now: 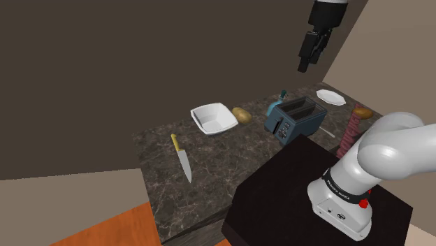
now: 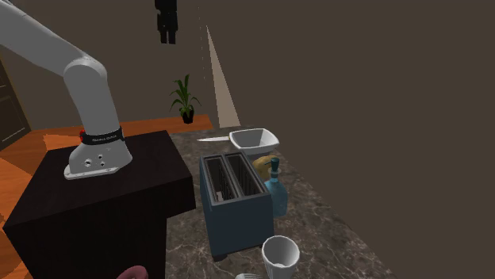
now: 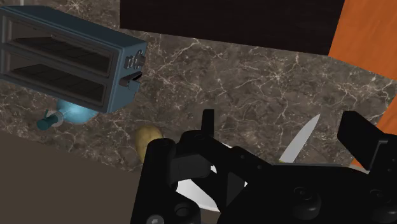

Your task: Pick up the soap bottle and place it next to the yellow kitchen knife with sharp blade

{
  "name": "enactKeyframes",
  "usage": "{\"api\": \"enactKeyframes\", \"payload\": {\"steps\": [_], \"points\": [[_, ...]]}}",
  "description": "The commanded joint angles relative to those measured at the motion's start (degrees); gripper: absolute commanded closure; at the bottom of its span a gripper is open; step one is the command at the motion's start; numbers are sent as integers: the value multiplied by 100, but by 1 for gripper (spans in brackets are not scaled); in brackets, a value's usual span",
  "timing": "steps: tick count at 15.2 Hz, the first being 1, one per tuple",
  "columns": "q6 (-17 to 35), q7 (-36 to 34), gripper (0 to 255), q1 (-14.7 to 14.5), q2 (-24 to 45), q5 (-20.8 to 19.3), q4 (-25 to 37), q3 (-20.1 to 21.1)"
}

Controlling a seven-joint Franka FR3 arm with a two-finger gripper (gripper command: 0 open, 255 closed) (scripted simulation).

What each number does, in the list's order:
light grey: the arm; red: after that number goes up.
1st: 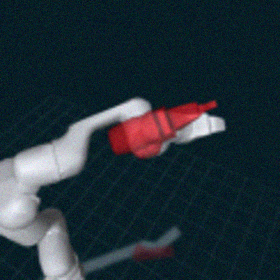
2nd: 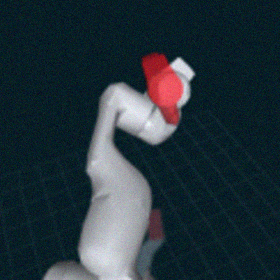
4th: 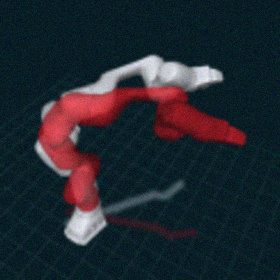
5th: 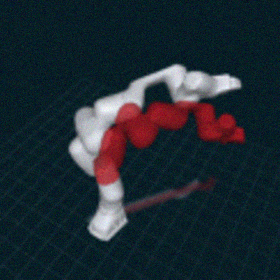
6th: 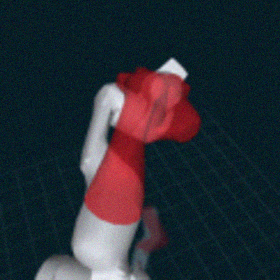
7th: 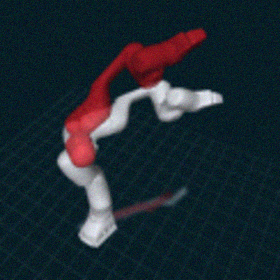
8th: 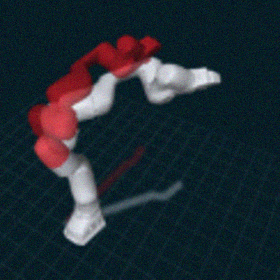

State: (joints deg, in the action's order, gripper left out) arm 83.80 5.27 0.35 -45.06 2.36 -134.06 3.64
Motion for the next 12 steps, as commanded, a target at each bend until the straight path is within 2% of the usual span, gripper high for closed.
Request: {"api": "enactKeyframes", "payload": {"steps": [1, 12], "points": [[0, 0, 0, 0, 0, 0, 0, 0], [1797, 849, 0, 471, 812, -794, -833, -831]]}}
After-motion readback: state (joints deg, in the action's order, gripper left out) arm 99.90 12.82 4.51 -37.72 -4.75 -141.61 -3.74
